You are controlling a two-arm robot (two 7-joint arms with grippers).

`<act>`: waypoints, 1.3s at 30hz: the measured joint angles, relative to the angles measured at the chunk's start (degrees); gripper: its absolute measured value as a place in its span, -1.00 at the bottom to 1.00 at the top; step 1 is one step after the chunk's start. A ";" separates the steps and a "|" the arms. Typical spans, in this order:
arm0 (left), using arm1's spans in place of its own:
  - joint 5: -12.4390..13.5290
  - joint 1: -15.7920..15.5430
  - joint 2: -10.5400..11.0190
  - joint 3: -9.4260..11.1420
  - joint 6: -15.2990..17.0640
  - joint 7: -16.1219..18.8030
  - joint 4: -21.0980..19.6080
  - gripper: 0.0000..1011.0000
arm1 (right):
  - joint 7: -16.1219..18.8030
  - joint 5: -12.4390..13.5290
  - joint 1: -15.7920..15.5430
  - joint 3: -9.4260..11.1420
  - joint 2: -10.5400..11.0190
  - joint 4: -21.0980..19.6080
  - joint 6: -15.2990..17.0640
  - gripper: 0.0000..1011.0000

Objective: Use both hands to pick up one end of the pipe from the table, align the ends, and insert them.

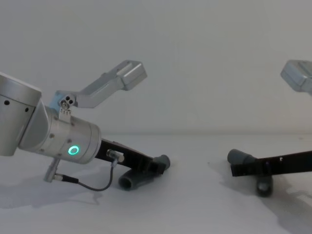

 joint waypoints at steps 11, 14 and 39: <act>-0.01 0.00 0.00 0.00 0.00 0.00 0.00 -0.29 | -0.31 -0.67 0.40 -0.08 -0.79 0.97 -0.09 0.77; 0.00 0.00 0.00 0.00 0.00 0.00 0.00 -0.29 | -0.35 -0.74 0.47 -0.08 -0.91 1.10 -0.13 0.61; 0.02 0.00 0.00 0.00 0.00 0.00 0.00 -0.29 | -0.49 -1.13 0.55 -0.04 -1.24 1.46 -0.51 -0.51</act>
